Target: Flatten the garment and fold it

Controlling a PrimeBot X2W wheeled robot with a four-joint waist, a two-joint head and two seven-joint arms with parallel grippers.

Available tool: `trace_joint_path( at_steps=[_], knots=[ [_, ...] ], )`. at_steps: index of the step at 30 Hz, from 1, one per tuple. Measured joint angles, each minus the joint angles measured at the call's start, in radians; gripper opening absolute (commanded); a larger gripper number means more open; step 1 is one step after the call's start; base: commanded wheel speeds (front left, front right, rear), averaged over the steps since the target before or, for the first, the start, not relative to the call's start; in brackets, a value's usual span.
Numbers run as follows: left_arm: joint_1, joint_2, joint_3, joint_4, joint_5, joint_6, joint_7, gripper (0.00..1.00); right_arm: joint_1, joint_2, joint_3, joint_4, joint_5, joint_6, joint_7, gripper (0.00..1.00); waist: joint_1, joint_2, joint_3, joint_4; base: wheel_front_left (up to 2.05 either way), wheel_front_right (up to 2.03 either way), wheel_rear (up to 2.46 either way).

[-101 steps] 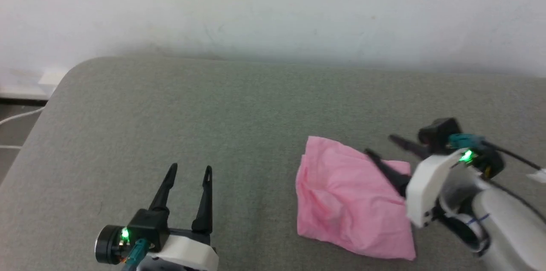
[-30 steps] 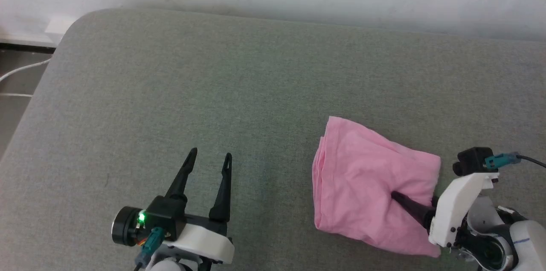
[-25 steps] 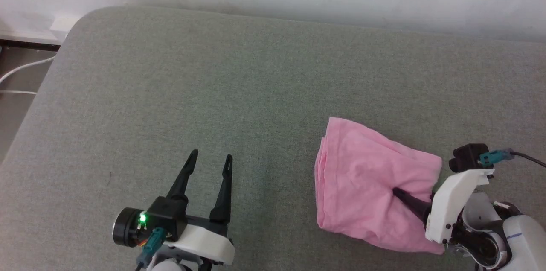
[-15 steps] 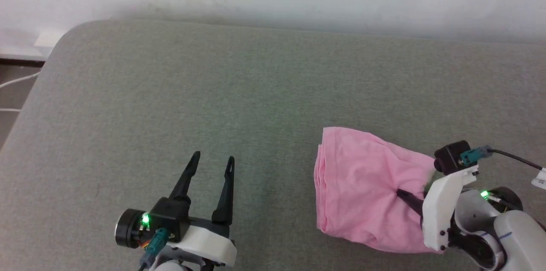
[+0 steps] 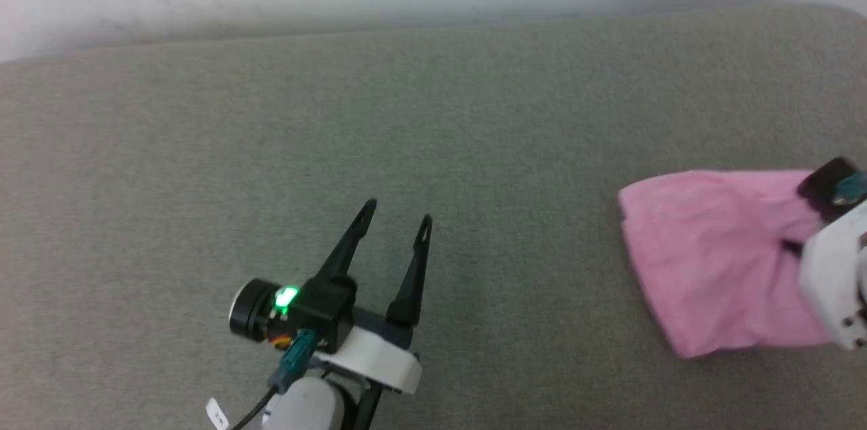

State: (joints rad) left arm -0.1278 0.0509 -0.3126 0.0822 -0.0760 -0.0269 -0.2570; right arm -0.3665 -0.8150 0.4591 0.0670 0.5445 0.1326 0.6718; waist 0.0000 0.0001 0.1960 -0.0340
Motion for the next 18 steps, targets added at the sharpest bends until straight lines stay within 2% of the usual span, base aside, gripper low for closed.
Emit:
trace_joint_path(
  at_steps=[5, 9, 18],
  knots=[
    [-0.069, 0.0, -0.028, 0.002, 0.014, 0.0, 0.0, 1.0, -0.058, -0.106, 0.017, 0.083, -0.034, 0.0, -0.103, 0.0, 0.0001, 0.0, 0.08, -0.039, 0.0, 0.0, 0.0],
    [-0.116, 0.0, -0.042, -0.007, 0.03, -0.015, 0.0, 1.0, -0.091, -0.165, 0.028, 0.181, -0.067, 0.0, -0.212, 0.0, 0.0002, 0.0, 0.151, -0.059, 0.0, 0.0, 0.0],
    [-0.168, 0.0, -0.06, -0.046, 0.049, -0.024, 0.0, 1.0, -0.123, -0.225, 0.005, 0.456, -0.104, 0.0, -0.421, 0.0, 0.0002, 0.0, 0.292, -0.072, 0.0, 0.0, 0.0]
  ],
)
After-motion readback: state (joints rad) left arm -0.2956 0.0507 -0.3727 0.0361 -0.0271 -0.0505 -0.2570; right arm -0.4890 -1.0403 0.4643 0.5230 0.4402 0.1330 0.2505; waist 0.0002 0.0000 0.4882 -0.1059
